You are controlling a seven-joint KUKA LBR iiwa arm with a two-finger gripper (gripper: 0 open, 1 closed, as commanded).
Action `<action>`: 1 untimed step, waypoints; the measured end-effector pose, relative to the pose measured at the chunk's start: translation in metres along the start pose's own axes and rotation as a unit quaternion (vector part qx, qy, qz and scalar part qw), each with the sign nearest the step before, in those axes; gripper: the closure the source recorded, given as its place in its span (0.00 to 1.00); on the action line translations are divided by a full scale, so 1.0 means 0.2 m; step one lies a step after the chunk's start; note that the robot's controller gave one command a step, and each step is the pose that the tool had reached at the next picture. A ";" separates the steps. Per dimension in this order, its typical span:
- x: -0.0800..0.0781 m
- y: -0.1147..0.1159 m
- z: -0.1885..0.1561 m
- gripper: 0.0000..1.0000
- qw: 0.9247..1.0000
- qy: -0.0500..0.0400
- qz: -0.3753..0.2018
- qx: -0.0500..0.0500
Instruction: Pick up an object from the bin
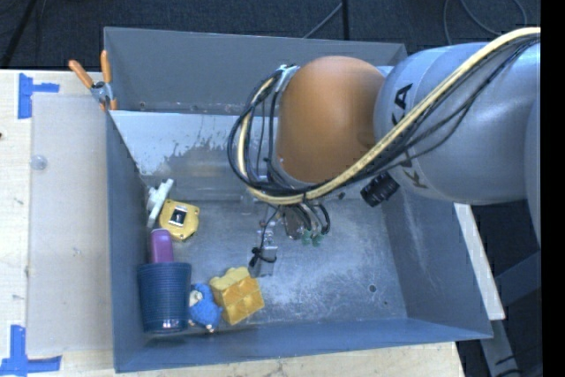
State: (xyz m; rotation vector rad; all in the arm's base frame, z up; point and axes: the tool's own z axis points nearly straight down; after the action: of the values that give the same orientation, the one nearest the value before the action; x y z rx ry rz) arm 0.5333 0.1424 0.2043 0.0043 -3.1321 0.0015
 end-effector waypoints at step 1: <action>-0.01 0.00 -0.02 0.00 1.000 -0.004 0.002 -0.001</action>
Offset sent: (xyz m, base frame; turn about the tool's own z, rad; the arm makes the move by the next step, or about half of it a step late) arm -0.0287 -0.0009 -0.1343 -0.5586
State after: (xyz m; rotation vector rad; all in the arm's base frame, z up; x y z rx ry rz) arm 0.5350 0.1415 0.2089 -0.0018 -3.1396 -0.0001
